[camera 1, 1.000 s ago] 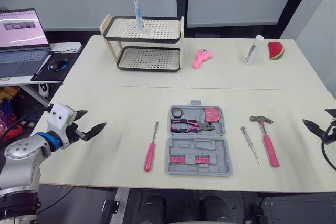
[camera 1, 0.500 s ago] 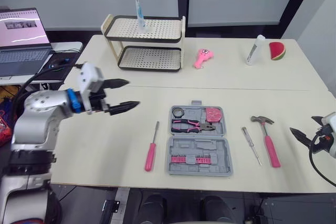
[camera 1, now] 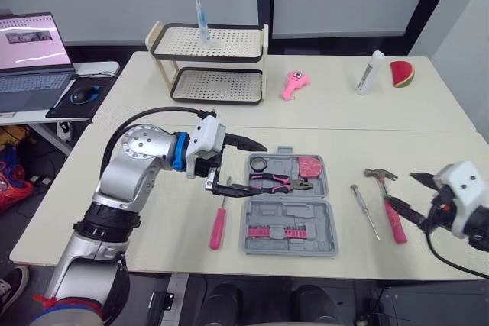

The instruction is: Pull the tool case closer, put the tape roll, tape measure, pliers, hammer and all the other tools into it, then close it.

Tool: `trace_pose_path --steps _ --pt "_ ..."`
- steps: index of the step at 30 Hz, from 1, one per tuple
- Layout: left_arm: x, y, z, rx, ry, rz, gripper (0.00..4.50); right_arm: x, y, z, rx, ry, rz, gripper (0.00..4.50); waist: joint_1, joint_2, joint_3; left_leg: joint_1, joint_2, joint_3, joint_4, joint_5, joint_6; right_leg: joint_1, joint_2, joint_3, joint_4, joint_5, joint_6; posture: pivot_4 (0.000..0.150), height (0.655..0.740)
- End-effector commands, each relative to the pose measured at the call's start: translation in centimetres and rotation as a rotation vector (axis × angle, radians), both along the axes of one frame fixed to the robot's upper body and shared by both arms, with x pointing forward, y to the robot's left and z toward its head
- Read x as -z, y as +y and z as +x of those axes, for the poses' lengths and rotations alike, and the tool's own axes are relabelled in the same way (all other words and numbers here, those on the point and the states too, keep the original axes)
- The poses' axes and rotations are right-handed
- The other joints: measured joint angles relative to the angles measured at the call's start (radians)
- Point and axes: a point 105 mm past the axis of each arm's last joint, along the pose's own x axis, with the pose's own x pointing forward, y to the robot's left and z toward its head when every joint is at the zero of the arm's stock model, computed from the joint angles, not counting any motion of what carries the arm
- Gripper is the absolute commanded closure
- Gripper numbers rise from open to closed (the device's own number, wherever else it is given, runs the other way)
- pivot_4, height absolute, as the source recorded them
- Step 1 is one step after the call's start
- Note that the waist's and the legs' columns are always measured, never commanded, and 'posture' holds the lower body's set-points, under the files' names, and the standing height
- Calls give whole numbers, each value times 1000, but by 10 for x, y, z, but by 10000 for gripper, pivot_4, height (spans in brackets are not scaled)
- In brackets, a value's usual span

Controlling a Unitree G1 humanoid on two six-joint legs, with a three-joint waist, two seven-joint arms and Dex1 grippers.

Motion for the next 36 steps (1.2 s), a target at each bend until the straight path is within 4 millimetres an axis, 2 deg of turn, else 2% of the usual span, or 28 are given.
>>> trace_pose_path --steps 1,11,18,21,25,27,36 --pt "-4 -8 -5 28 -45 -5 0 18 4 6 69 36 -27 205 1 0 0 0 0 0 0 0 0 0 -1 0 0 0 0 1500 7400" --pt "4 -15 -13 38 -37 6 0 67 4 22 158 112 -39 205 0 0 0 0 0 -1 0 0 0 -1 0 0 0 0 0 1500 7400" --pt "6 -16 -12 32 -38 11 0 81 8 21 163 137 -35 205 0 0 0 0 0 -1 0 0 0 -1 0 0 1 0 0 1500 7400" --pt "5 -17 -11 29 -40 10 0 83 9 22 176 143 -21 5205 0 0 0 0 0 -1 0 0 0 -1 0 0 1 0 0 1500 7400" --pt "5 -18 -10 30 -42 9 0 86 7 21 205 170 -16 18179 0 0 0 0 0 -1 0 0 0 -1 0 0 1 0 0 1500 7400" --pt "5 -19 -10 29 -43 10 0 85 6 21 220 166 -9 22119 0 0 0 0 0 -1 0 0 0 -1 0 0 1 0 0 1500 7400" --pt "4 -22 -11 31 -47 4 0 86 1 19 234 172 -26 34112 0 0 0 0 0 -1 0 0 0 -1 0 0 1 0 0 1500 7400"
